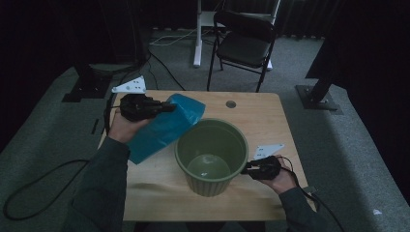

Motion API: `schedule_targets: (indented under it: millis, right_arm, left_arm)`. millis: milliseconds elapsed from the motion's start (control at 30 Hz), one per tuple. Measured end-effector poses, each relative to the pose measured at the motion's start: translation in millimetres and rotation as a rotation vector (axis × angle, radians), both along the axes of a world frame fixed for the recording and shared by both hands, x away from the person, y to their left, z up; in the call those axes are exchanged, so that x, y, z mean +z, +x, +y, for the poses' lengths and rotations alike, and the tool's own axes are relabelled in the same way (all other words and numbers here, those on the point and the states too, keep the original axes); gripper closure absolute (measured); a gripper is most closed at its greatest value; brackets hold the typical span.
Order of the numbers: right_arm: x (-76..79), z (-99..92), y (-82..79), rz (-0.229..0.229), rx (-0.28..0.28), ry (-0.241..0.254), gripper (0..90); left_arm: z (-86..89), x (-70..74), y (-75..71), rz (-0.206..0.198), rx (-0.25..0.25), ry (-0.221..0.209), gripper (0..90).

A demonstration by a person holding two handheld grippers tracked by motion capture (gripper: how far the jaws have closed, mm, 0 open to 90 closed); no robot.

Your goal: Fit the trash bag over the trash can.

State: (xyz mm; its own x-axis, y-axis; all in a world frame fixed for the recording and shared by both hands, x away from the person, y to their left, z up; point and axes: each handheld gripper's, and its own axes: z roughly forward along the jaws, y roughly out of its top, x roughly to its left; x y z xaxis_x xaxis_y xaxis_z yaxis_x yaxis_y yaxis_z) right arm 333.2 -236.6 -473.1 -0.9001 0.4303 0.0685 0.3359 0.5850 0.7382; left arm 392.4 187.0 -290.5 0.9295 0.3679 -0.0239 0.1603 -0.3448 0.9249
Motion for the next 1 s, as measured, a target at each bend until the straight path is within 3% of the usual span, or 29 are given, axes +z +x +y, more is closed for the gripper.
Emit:
schedule_targets:
  millis: [400,633,1000]
  right_arm:
    - [-1.6,8.3,3.7,0.0,0.012,-0.001,72.9]
    - [-1.5,11.9,4.5,-0.004,0.014,-0.002,73.3]
    - [-1.9,26.2,7.7,-0.008,0.015,0.002,74.5]
  left_arm:
    - [-22.3,12.5,-0.1,0.016,-0.076,-0.06,89.3]
    - [-55.2,9.5,2.6,0.027,-0.12,-0.024,89.3]
    - [-108.7,6.5,11.0,0.048,-0.169,-0.016,89.3]
